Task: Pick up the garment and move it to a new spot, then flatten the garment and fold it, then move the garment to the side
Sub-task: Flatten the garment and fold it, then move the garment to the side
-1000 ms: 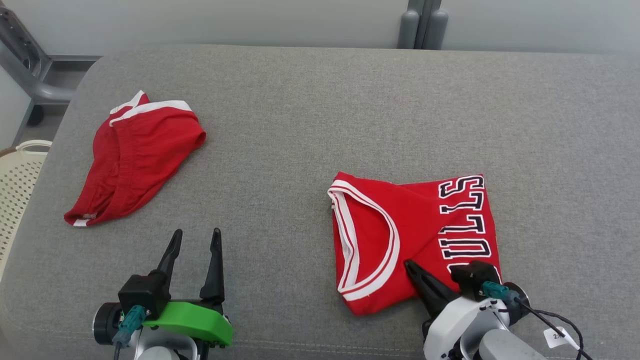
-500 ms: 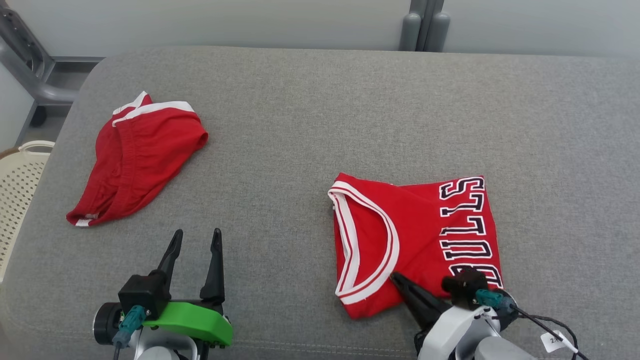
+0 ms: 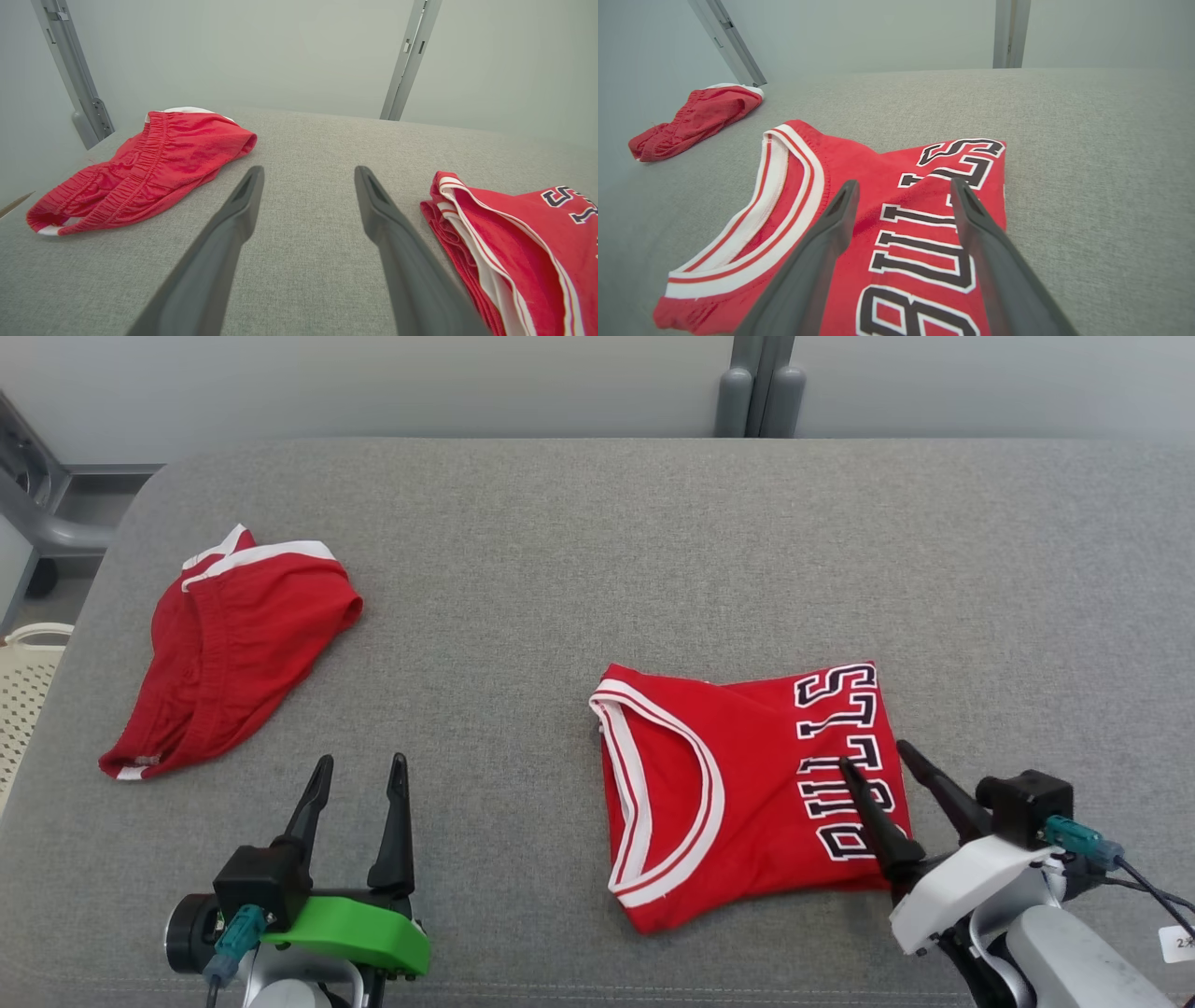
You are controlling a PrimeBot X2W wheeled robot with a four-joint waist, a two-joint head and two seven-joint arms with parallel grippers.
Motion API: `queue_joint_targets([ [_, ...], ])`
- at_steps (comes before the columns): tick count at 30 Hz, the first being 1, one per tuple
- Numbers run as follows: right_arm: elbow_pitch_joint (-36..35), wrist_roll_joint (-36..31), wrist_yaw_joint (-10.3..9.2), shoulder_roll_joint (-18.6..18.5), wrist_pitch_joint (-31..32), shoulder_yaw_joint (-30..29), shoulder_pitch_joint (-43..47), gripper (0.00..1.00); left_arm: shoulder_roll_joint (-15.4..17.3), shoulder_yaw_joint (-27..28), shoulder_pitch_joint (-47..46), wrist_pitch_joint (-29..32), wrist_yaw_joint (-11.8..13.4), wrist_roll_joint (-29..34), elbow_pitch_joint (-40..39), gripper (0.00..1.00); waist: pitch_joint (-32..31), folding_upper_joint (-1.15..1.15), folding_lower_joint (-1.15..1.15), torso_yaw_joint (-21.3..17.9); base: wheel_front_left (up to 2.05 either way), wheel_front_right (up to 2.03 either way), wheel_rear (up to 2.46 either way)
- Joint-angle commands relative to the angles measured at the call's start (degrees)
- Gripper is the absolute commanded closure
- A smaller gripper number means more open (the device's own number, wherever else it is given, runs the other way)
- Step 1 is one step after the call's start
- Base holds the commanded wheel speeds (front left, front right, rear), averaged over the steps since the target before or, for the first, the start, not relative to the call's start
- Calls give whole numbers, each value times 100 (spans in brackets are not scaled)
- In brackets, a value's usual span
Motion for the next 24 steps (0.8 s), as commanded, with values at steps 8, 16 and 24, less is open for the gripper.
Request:
queue_joint_targets([
  [8, 568, 434, 0, -252, 493, -305, -247, 0, 11, 138, 93, -21, 130, 205, -243, 0, -11, 0, 0, -21, 0, 0, 0],
  [16, 943, 920, 0, -423, 1073, -55, -691, 0, 11, 288, 114, -21, 168, 267, -337, 0, 4, 0, 0, 23, 0, 0, 0],
  [24, 1325, 1565, 0, -493, 1498, 273, -1084, 0, 12, 386, 105, -21, 186, 256, -319, 0, 65, 0, 0, 117, 0, 0, 0],
])
